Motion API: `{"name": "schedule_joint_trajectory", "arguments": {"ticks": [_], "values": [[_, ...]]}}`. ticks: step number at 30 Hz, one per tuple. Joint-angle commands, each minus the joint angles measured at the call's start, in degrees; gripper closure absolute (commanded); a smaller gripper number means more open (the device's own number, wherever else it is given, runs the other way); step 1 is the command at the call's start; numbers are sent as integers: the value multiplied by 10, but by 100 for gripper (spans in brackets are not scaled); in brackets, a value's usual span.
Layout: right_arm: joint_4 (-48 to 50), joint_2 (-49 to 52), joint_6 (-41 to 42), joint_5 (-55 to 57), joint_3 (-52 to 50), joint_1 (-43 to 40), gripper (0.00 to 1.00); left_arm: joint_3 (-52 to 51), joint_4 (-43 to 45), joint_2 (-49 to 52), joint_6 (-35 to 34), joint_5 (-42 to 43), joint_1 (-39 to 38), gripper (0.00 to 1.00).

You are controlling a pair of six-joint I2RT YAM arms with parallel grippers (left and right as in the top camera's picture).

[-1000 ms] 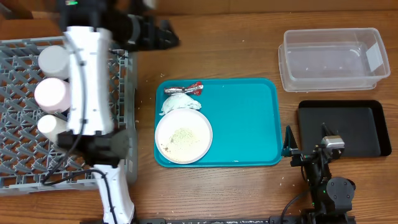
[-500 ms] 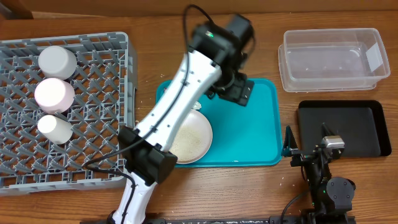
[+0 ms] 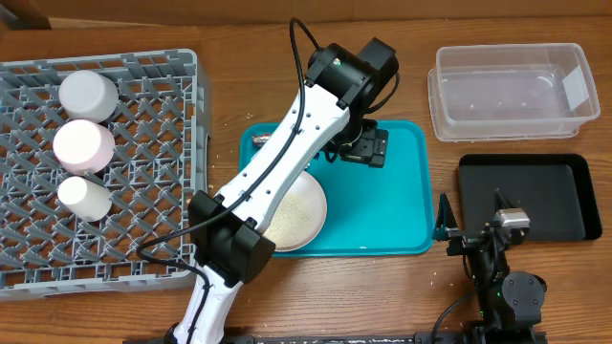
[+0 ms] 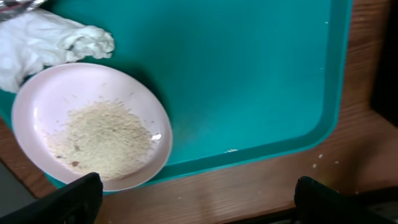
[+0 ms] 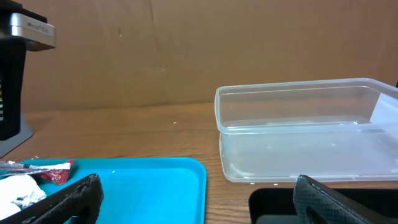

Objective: Sort waste into correct bins and load items into the dishwasher

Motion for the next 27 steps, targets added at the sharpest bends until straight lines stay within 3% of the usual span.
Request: {"name": "schedule_joint_trajectory", "arguments": {"ticks": [1,5,8,10,19,22,24,26,27], "values": [[3,-6,-4,3,-6,-2,0,-5,12,-2,-12,41,-13,3],[3,-6,-3,3,-6,-2,0,-5,18,-2,-14,28,-22,10],[3,-6,-4,3,-6,-2,0,-4,12,-2,-48,2,-17,21],[3,-6,-4,3,-6,-2,0,-3,-12,-10,-94,-9,9,22],[3,-6,-4,3,-6,-2,0,-3,-12,-135,-93,-42,111,23],[3,-6,-4,3,-6,-2,0,-6,-13,-179,-93,-70,143,19],[3,-6,-4,3,-6,-2,0,-12,-12,-199,-93,-84,155,14],[3,-6,-4,3,-6,-2,0,-28,-12,-219,-92,-113,165,0],[3,-6,-4,3,-6,-2,0,-37,-12,-226,-92,-128,172,0]]}}
